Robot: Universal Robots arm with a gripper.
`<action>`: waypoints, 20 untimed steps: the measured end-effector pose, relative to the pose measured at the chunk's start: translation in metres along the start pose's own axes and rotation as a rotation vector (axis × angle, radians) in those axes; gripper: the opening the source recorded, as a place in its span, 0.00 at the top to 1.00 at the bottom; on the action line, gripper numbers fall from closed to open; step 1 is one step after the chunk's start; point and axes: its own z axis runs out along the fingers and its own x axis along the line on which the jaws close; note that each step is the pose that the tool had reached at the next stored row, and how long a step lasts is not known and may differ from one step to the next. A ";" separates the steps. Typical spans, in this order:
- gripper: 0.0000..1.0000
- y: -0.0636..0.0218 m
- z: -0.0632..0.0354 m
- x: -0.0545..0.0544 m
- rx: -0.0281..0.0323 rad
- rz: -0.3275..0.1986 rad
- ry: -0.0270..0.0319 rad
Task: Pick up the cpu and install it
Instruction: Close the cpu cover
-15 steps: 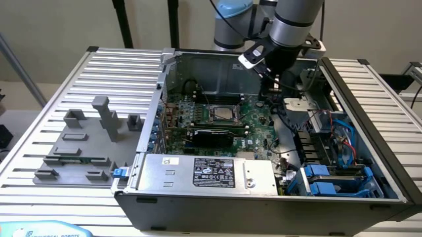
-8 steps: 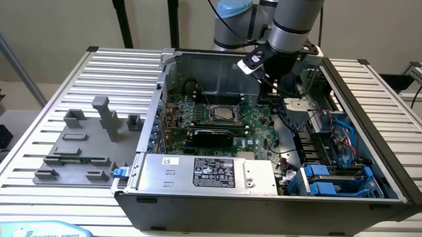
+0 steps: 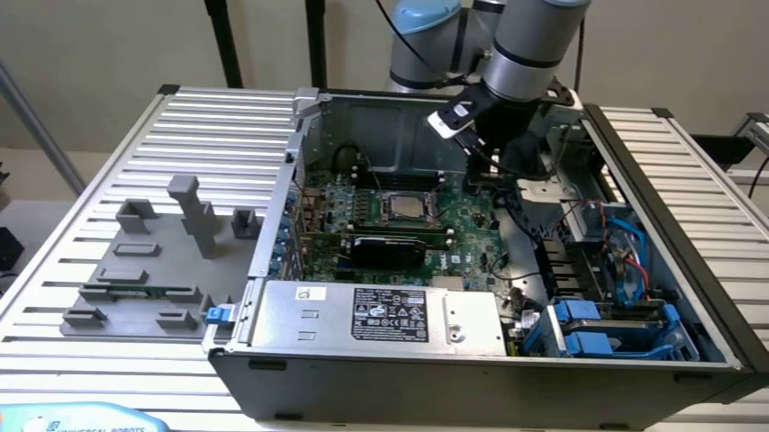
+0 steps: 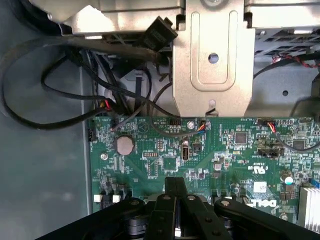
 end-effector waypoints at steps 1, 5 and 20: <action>0.89 -0.0013 0.0001 0.000 0.0124 0.001 0.0024; 0.89 -0.0075 0.0005 0.000 0.0650 0.004 0.0088; 0.89 -0.0424 0.0037 -0.002 0.2079 0.015 0.0073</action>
